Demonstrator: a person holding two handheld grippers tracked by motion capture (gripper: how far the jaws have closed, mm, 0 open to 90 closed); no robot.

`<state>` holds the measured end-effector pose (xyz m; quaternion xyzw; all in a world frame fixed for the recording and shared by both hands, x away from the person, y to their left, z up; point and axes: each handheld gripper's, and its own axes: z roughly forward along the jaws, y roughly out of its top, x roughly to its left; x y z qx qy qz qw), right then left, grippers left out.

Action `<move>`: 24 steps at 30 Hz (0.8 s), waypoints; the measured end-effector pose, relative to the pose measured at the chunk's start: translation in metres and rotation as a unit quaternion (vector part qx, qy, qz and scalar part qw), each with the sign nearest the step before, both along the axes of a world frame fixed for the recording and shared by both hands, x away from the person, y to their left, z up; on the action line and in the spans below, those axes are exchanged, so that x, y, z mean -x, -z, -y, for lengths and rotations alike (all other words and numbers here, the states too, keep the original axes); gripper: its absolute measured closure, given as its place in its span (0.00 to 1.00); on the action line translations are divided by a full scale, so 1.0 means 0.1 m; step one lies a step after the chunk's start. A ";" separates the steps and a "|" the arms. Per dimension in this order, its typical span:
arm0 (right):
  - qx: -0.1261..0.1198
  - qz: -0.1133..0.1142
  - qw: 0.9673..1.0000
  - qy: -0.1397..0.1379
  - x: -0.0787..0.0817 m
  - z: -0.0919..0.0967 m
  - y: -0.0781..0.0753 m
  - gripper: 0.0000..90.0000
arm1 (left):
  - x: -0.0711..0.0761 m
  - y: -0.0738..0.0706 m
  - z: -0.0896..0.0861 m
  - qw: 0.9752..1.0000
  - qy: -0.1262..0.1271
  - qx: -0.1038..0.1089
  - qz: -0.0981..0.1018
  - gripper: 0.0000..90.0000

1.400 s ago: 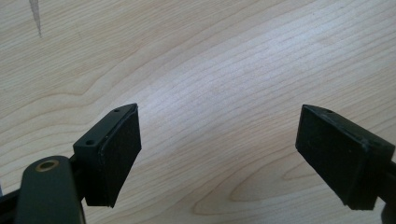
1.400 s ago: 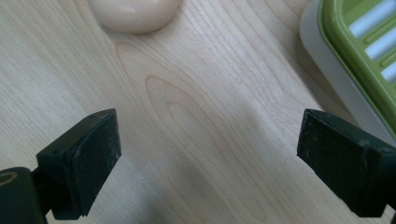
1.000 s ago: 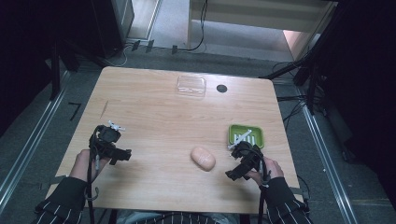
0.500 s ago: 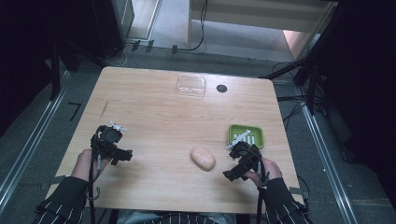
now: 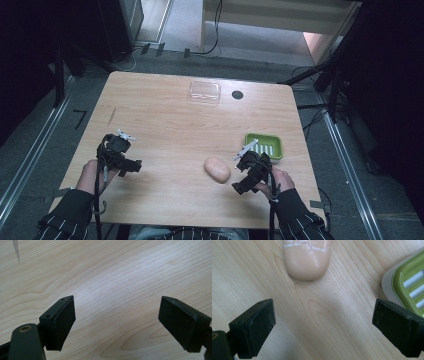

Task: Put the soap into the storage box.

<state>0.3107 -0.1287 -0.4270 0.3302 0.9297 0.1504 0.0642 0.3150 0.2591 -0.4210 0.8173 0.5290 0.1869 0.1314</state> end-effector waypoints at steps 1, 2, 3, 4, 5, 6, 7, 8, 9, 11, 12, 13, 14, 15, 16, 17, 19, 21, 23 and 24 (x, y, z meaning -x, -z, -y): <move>0.003 0.002 1.000 -0.006 -0.01 -0.01 0.00 0.06 | 0.00 0.00 0.00 1.000 -0.001 0.001 0.000 0.16; 0.005 0.002 1.000 -0.005 -0.01 -0.03 -0.01 0.06 | 0.01 0.00 -0.01 1.000 -0.001 0.001 -0.001 0.16; 0.006 0.004 1.000 -0.007 -0.02 -0.05 -0.01 0.06 | 0.01 -0.01 -0.01 1.000 0.000 0.001 -0.002 0.16; 0.005 0.003 1.000 -0.009 -0.03 -0.06 -0.02 0.06 | 0.01 0.00 -0.01 1.000 -0.001 0.001 -0.003 0.16; 0.005 0.005 1.000 -0.009 -0.03 -0.08 -0.02 0.06 | 0.01 0.00 -0.01 1.000 0.000 0.001 -0.003 0.16; 0.007 0.007 1.000 -0.011 -0.04 -0.09 -0.03 0.06 | 0.01 0.00 -0.01 1.000 -0.001 0.001 -0.003 0.16; 0.005 0.006 1.000 -0.012 -0.04 -0.11 -0.04 0.06 | 0.01 0.00 -0.01 1.000 -0.002 0.000 -0.002 0.16; 0.005 0.007 1.000 -0.013 -0.05 -0.13 -0.04 0.06 | 0.01 0.00 -0.01 1.000 -0.001 -0.001 -0.003 0.16; 0.006 0.009 1.000 -0.015 -0.05 -0.14 -0.05 0.06 | 0.01 0.00 0.00 1.000 0.000 0.000 -0.002 0.16; 0.007 0.010 1.000 -0.016 -0.06 -0.16 -0.05 0.06 | 0.01 0.00 0.00 1.000 0.002 0.000 -0.002 0.16; 0.006 0.012 1.000 -0.018 -0.07 -0.17 -0.06 0.06 | 0.01 0.00 0.01 1.000 0.002 0.000 -0.001 0.16; 0.006 0.013 1.000 -0.017 -0.07 -0.17 -0.06 0.06 | 0.01 0.00 0.01 1.000 0.002 0.000 -0.001 0.16; 0.007 0.011 1.000 -0.017 -0.08 -0.18 -0.06 0.06 | 0.01 0.00 0.00 1.000 0.002 -0.002 -0.002 0.16; 0.007 0.013 1.000 -0.019 -0.09 -0.18 -0.07 0.06 | 0.01 0.00 0.00 1.000 0.001 -0.002 -0.003 0.16; 0.005 0.013 1.000 -0.018 -0.10 -0.18 -0.08 0.06 | 0.01 0.00 0.00 1.000 0.000 -0.002 -0.002 0.16; 0.005 0.015 1.000 -0.020 -0.11 -0.19 -0.08 0.06 | 0.01 -0.01 0.00 1.000 0.000 -0.001 -0.001 0.16; 0.005 0.015 1.000 -0.021 -0.13 -0.21 -0.09 0.06 | 0.01 -0.01 0.00 1.000 0.001 -0.001 -0.001 0.16; 0.006 0.018 1.000 -0.023 -0.15 -0.22 -0.11 0.06 | 0.01 0.00 0.00 1.000 0.001 -0.002 -0.003 0.16; 0.003 0.017 1.000 -0.021 -0.18 -0.22 -0.12 0.06 | 0.01 -0.01 0.00 1.000 0.001 -0.001 -0.001 0.16; 0.004 0.019 1.000 -0.021 -0.19 -0.23 -0.12 0.06 | 0.01 -0.01 0.00 1.000 0.000 -0.001 -0.001 0.16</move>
